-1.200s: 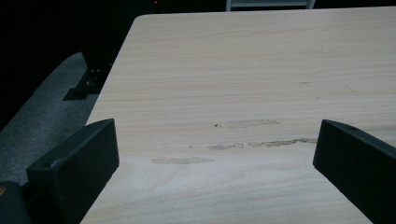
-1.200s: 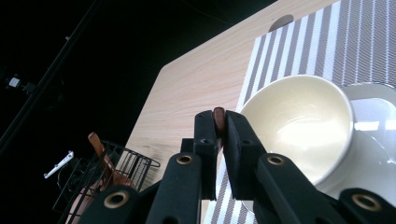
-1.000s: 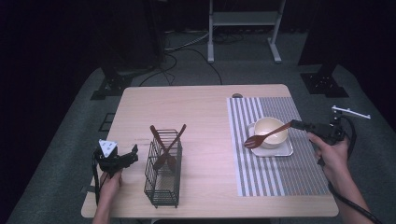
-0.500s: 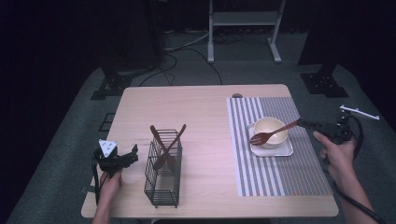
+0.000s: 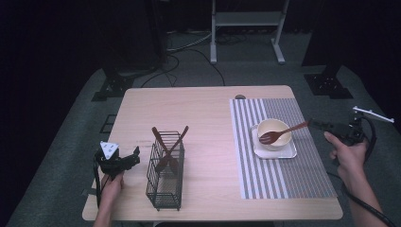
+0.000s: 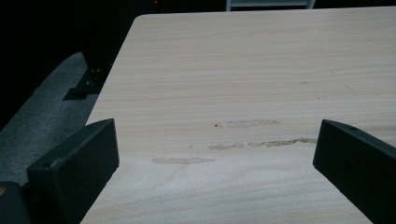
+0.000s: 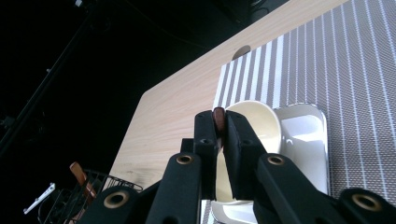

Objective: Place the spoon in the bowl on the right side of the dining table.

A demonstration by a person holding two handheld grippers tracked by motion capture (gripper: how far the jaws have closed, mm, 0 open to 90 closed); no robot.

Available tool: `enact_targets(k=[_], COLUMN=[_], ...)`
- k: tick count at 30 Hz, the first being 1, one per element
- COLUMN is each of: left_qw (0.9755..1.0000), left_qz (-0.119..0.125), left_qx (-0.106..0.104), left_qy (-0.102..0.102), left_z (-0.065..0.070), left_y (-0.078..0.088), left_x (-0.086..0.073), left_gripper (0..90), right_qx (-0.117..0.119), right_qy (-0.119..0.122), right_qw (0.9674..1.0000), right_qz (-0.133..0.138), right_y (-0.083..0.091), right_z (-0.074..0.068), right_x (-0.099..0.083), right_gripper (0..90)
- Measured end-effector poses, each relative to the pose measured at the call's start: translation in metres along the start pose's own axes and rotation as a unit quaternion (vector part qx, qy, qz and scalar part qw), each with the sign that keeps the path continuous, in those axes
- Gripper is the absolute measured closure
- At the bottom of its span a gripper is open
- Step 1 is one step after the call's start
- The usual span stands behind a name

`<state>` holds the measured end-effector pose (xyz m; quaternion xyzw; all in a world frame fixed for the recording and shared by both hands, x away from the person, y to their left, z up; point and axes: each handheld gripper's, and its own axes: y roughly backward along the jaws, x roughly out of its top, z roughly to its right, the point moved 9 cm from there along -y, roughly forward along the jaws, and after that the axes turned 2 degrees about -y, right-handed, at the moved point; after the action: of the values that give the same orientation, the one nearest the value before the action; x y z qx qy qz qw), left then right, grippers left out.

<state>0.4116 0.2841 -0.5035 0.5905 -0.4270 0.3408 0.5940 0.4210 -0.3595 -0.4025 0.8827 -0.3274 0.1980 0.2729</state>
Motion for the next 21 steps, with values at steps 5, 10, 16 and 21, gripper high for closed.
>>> enact_targets(k=[5,10,16,21], left_qw=[1.0,1.0,1.0,1.0], left_qz=[0.0,0.0,0.0,0.001], left_qx=[0.0,0.0,0.0,0.0], left_qy=[0.0,0.0,0.0,0.001], left_z=[0.0,0.0,0.0,0.0], left_y=[0.0,0.0,0.0,0.0], left_x=[0.0,0.0,0.0,0.0], left_gripper=[0.0,0.0,0.0,0.0], right_qx=[-0.004,-0.009,-0.014,-0.02], right_qy=[-0.001,-0.004,-0.003,-0.005], right_qw=[1.0,0.9999,0.9996,0.9995], right_qz=[0.005,0.014,0.022,0.024], right_y=[0.003,0.006,0.008,0.008], right_z=[0.002,0.004,0.008,0.012], right_x=[0.003,0.006,0.007,0.007], right_gripper=[82.9,83.0,82.9,82.9])
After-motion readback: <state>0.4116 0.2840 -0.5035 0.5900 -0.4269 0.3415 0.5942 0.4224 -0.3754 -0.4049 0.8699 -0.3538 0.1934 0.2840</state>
